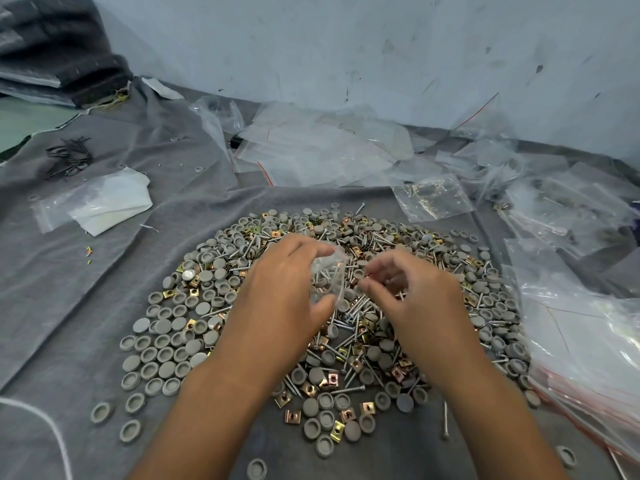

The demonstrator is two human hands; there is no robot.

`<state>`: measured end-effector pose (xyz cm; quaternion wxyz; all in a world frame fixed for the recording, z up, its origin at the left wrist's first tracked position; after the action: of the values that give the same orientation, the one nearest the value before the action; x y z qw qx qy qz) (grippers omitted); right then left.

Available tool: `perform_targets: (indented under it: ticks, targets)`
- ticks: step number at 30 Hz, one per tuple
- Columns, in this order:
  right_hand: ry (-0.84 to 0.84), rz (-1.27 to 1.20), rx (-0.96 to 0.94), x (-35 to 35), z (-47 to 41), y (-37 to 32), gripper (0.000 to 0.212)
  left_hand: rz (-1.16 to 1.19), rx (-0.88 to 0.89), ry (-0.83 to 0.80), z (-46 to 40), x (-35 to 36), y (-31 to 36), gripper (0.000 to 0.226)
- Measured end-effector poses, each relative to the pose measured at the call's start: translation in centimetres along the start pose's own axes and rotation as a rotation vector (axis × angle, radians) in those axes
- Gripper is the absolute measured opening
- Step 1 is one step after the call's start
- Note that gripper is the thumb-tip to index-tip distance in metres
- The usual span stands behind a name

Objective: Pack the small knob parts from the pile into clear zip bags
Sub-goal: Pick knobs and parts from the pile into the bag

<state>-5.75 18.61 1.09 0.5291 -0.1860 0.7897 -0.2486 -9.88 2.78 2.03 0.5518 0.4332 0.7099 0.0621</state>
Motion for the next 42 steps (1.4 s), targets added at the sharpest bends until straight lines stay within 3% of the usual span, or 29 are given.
perform_targets:
  ticks: [3,6,22,30,37,42]
  targets:
    - [-0.316,0.27,0.041,1.9,0.6,1.7,0.021,0.005,0.003,-0.008,0.1,0.1,0.1,0.056]
    - [-0.456,0.417,-0.027,3.4,1.5,1.6,0.032,0.01,0.001,-0.004,0.0,0.0,0.1,0.055]
    - [-0.277,0.559,-0.165,4.9,0.7,-0.3,0.01,0.023,-0.015,-0.003,0.0,-0.2,-0.1,0.054]
    - [-0.377,0.57,-0.18,5.4,1.2,-0.2,0.017,0.016,-0.017,-0.001,-0.1,-0.2,-0.3,0.054]
    - [-0.328,0.636,-0.246,5.8,1.9,-0.3,0.02,0.025,-0.021,-0.003,-0.1,-0.2,-0.3,0.054]
    - [-0.279,0.452,-0.15,4.7,1.0,0.4,0.017,0.026,-0.024,0.0,-0.1,-0.2,-0.4,0.056]
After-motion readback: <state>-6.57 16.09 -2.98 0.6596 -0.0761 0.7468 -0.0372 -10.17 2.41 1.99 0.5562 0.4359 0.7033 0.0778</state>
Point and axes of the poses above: each hand's wrist, its own z-axis away from the middle knuckle, its own x-axis out of the palm, y = z × x, the point moved 8 cm from there along -z, towards the middle knuckle, and after that the axes turned 5 degrees about z, right-handed, at the moved point
